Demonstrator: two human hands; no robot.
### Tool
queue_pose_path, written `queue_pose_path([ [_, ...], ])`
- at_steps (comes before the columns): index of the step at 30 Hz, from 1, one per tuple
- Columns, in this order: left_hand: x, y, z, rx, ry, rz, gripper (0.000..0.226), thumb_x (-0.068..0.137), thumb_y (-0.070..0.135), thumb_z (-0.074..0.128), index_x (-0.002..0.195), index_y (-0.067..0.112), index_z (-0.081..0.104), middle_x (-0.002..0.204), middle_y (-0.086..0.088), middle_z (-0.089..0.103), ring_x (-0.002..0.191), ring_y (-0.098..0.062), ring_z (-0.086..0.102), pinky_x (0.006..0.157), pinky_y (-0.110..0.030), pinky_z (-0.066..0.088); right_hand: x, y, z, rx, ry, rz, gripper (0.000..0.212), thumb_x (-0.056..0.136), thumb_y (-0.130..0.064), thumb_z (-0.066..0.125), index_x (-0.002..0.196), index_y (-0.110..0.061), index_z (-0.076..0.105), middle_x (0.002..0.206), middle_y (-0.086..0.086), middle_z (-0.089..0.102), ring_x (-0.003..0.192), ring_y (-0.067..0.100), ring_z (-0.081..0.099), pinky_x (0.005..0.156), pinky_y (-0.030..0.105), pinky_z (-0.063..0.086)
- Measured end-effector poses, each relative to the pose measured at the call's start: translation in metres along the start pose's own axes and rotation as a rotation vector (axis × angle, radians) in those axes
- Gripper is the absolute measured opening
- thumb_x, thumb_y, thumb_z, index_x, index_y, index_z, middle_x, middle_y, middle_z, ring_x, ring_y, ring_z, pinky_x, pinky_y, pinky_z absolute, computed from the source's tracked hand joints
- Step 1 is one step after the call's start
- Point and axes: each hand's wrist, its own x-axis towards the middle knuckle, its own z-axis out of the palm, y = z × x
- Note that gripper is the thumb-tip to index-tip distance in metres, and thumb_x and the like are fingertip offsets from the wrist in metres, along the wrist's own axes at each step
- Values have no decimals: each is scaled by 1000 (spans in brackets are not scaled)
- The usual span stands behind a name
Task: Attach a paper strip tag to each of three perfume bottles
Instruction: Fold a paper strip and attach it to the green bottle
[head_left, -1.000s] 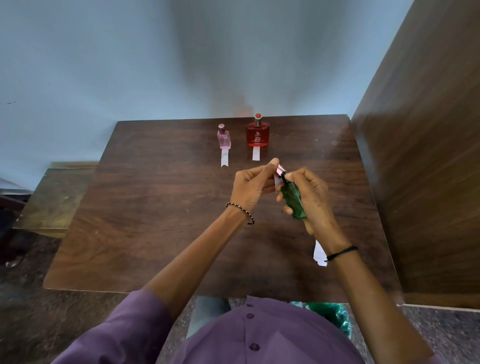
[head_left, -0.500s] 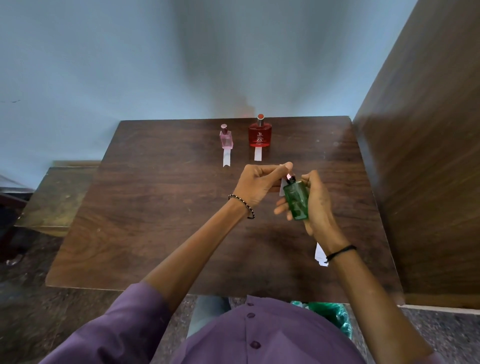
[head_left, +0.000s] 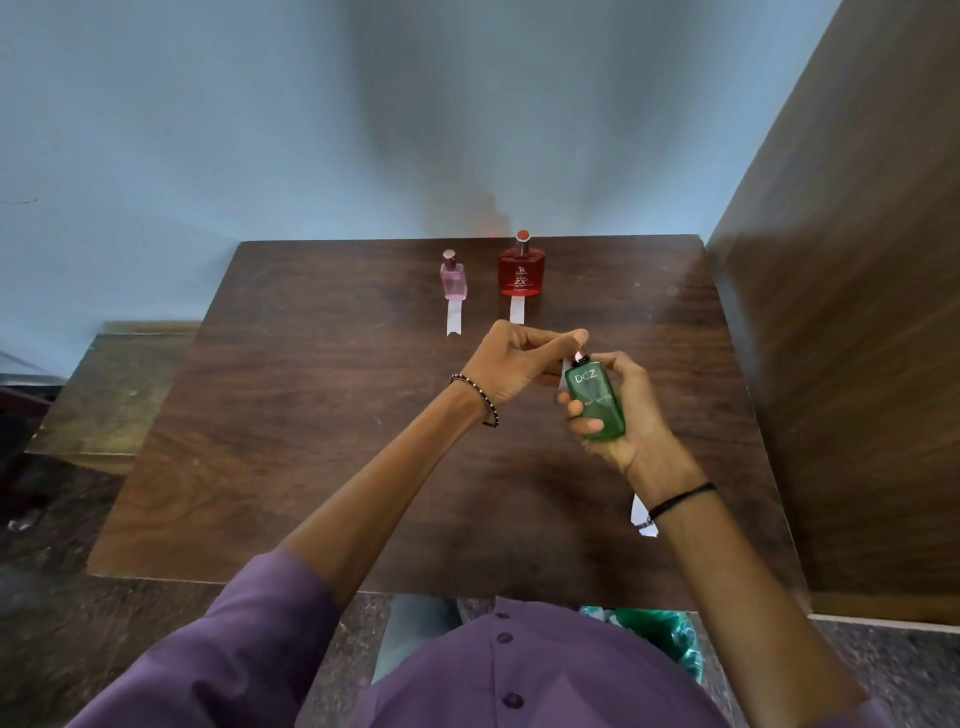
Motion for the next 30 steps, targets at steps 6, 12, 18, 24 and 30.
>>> queue_pose_path([
  [6, -1, -7, -5, -96, 31, -66, 36, 96, 23, 66, 99, -12, 73, 100, -34, 70, 85, -34, 68, 70, -24, 60, -12, 3, -2, -75, -44, -108, 64, 89, -55, 63, 110, 6, 66, 78, 16, 66, 58, 18, 60, 39, 21, 47],
  [12, -7, -11, -2, -78, -63, -30, 36, 97, 24, 64, 97, -11, 74, 87, -20, 75, 83, -23, 73, 78, -30, 60, -19, 26, -3, -348, 217, -503, 58, 104, -44, 47, 109, 13, 58, 66, 17, 66, 39, 20, 51, 30, 19, 28],
  [18, -6, -3, -12, 81, -120, 7, 33, 97, 26, 63, 104, -4, 75, 99, -17, 77, 87, -19, 76, 78, -24, 59, -17, 21, -4, -397, 255, -408, 47, 106, -35, 42, 96, 7, 61, 57, 15, 60, 31, 14, 40, 30, 15, 19],
  [24, -3, -15, -13, 70, -81, -17, 35, 96, 29, 64, 104, -3, 76, 99, -16, 77, 93, -25, 75, 85, -33, 61, -10, 13, -8, -392, 181, -289, 56, 105, -46, 41, 91, 3, 63, 56, 14, 60, 32, 13, 41, 28, 14, 22],
  [30, 15, -15, -8, 55, -47, -69, 36, 96, 33, 64, 101, -1, 77, 96, -19, 77, 87, -22, 76, 78, -27, 61, 5, 6, -13, -419, 74, -383, 67, 97, -64, 45, 103, 1, 63, 66, 16, 64, 37, 17, 49, 30, 15, 28],
])
